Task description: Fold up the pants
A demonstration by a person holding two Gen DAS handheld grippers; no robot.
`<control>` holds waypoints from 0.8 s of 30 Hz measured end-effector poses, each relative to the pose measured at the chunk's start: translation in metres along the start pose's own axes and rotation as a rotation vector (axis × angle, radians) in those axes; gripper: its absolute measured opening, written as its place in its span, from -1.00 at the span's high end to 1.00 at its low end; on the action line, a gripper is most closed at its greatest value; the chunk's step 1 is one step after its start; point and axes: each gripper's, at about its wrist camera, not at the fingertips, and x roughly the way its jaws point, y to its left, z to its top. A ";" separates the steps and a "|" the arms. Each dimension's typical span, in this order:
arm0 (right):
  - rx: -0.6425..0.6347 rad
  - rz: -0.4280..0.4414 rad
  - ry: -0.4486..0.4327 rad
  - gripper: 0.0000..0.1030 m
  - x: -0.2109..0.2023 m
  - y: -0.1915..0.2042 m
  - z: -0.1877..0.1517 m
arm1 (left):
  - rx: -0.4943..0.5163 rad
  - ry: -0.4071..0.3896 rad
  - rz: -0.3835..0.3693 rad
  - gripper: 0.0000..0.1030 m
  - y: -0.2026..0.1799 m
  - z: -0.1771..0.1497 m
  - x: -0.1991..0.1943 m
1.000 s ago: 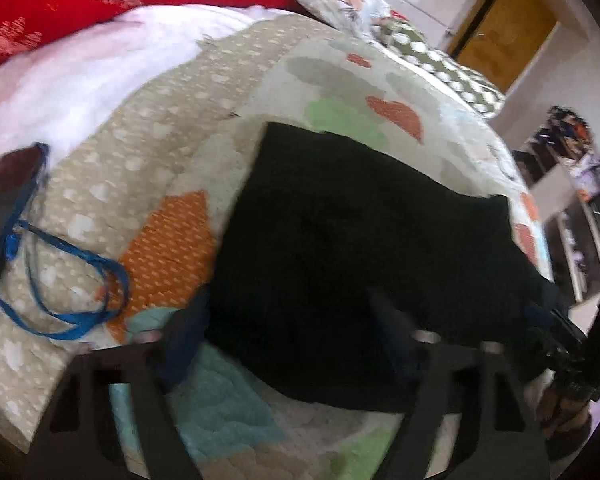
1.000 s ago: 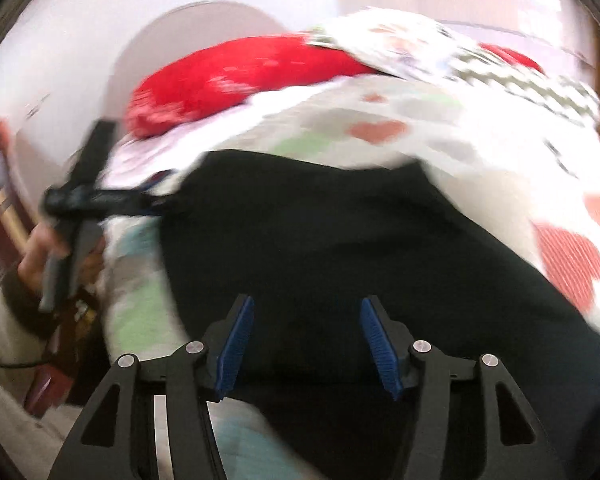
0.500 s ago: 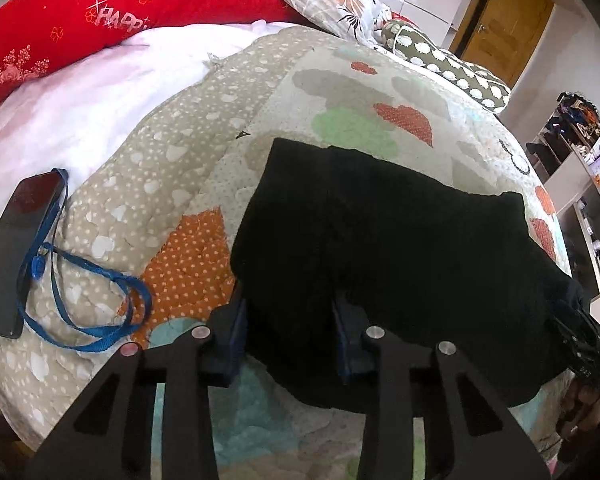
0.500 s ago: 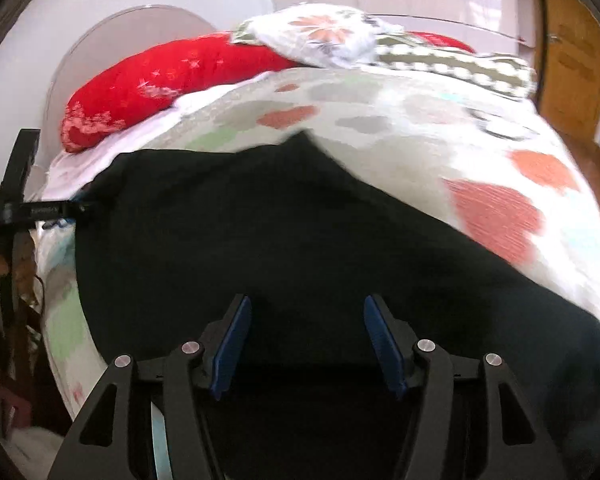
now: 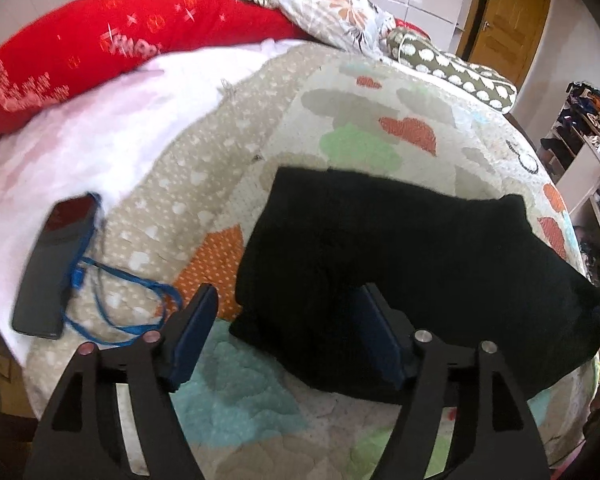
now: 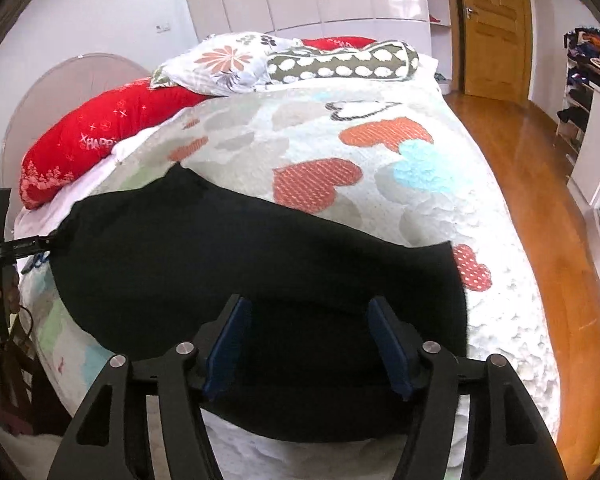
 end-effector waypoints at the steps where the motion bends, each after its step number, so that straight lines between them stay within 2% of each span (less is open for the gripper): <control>1: -0.002 0.010 0.000 -0.28 -0.001 0.004 -0.001 | 0.007 -0.009 0.007 -0.45 -0.002 0.001 -0.005; 5: -0.034 0.042 -0.008 -0.30 0.000 0.021 0.002 | 0.047 -0.060 0.014 -0.60 -0.018 0.009 -0.028; 11: -0.069 0.028 0.018 -0.32 0.016 0.038 0.008 | 0.108 -0.105 -0.045 -0.61 -0.056 0.015 -0.042; 14: -0.071 0.014 0.034 -0.38 0.022 0.040 0.007 | 0.134 -0.089 -0.077 -0.61 -0.077 0.015 -0.034; 21: -0.051 -0.018 0.059 -0.39 0.037 0.033 0.001 | 0.191 -0.037 -0.149 -0.61 -0.123 0.007 -0.002; 24: -0.050 -0.033 0.042 -0.41 0.043 0.030 0.001 | 0.196 -0.003 -0.169 -0.61 -0.134 0.002 0.016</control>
